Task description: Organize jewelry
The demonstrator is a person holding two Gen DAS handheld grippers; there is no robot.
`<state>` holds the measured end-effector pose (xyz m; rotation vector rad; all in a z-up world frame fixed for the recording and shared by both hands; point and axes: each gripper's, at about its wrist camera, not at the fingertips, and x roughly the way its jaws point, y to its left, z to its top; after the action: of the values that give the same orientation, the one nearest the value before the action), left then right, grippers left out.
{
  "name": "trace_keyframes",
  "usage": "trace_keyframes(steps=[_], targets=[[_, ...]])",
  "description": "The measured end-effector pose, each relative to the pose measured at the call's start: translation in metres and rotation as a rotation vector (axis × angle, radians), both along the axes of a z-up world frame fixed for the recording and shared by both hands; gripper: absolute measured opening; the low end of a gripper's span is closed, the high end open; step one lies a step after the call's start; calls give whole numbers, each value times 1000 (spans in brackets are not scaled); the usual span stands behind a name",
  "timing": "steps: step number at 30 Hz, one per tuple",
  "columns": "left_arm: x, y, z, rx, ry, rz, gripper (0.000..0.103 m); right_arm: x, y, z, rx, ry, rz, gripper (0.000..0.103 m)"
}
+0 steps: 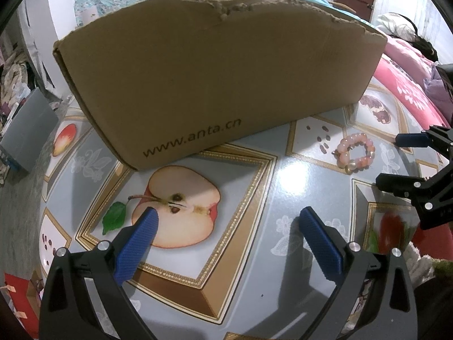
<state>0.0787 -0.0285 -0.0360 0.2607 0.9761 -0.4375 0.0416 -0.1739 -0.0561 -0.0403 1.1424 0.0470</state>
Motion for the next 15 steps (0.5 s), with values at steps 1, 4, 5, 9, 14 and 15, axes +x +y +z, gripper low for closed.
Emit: trace_keyframes(steps=[1,4,5,9,14,15], targets=[[0,0,0,1,2,-3,98,0,0,0,0,0,-1,95],[1,1,0,2,4,-6,98,-1,-1,-1,1,-2,-7,95],[1,1,0,2,5,-5,98,-2,-1,-1,2,-8,-10,95],[1,1,0,3,5,-4,98,-8,0,-1,6,-49,-24,95],[1,1,0,1,1,-2,98,-11,-1,-2,9,-66,-24,95],[1,1,0,0,0,-2,98,-11,-1,-1,6,-64,-19,95]])
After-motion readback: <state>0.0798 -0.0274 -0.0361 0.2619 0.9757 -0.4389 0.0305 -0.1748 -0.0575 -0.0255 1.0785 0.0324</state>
